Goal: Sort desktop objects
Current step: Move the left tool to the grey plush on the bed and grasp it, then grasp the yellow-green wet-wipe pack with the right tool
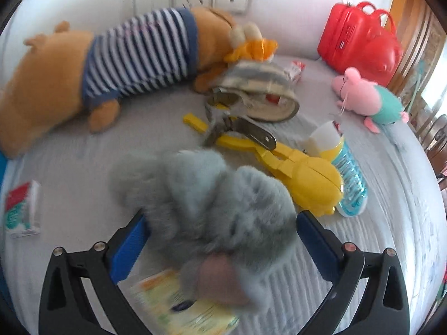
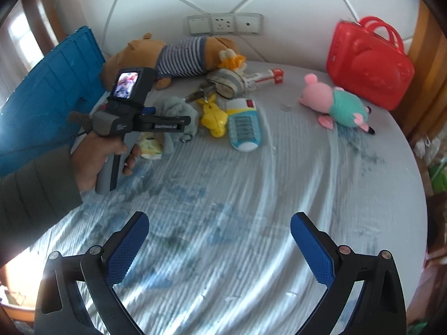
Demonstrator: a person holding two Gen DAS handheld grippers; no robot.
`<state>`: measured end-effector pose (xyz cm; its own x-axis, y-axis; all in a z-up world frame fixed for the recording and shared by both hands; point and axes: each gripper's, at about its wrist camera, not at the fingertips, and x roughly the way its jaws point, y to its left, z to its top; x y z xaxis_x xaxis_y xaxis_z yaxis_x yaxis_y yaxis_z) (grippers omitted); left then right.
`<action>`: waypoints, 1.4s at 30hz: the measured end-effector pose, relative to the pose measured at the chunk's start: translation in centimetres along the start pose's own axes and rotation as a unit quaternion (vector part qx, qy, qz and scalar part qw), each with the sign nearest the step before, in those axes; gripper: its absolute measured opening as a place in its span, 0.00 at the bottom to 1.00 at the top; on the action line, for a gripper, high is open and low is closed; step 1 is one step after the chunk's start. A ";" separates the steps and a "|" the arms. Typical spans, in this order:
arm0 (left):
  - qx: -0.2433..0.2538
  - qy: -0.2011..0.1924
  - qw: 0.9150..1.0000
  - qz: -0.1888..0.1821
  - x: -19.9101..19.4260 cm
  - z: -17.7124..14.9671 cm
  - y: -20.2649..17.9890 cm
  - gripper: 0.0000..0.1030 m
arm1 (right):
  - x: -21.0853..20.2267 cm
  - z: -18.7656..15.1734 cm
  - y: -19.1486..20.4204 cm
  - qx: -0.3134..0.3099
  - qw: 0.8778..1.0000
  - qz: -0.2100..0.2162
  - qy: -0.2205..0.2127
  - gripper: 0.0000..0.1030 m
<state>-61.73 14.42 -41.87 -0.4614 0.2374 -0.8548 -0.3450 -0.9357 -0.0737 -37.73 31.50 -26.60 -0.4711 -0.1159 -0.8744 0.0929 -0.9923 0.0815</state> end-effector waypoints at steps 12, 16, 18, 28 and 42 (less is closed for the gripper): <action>-0.036 -0.004 0.998 0.049 -2.3 -0.9 2.5 0.46 | -0.1 -0.6 -2.2 0.014 1.000 -0.011 0.008 1.00; -0.053 -0.033 0.997 0.036 -7.1 -2.2 4.8 0.41 | 1.0 1.3 -0.7 -0.011 1.000 -0.003 0.001 1.00; -0.062 -0.044 0.997 0.033 -9.5 -2.9 5.8 0.41 | 1.7 2.2 0.4 -0.025 1.000 0.005 -0.001 1.00; -0.127 -0.078 0.988 0.045 -21.5 -11.0 10.8 0.39 | 9.2 6.0 9.5 -0.097 0.994 0.042 0.009 1.00; -0.140 -0.092 0.985 0.049 -30.8 -20.0 14.1 0.39 | 23.9 9.6 18.3 -0.138 0.988 -0.009 0.064 0.78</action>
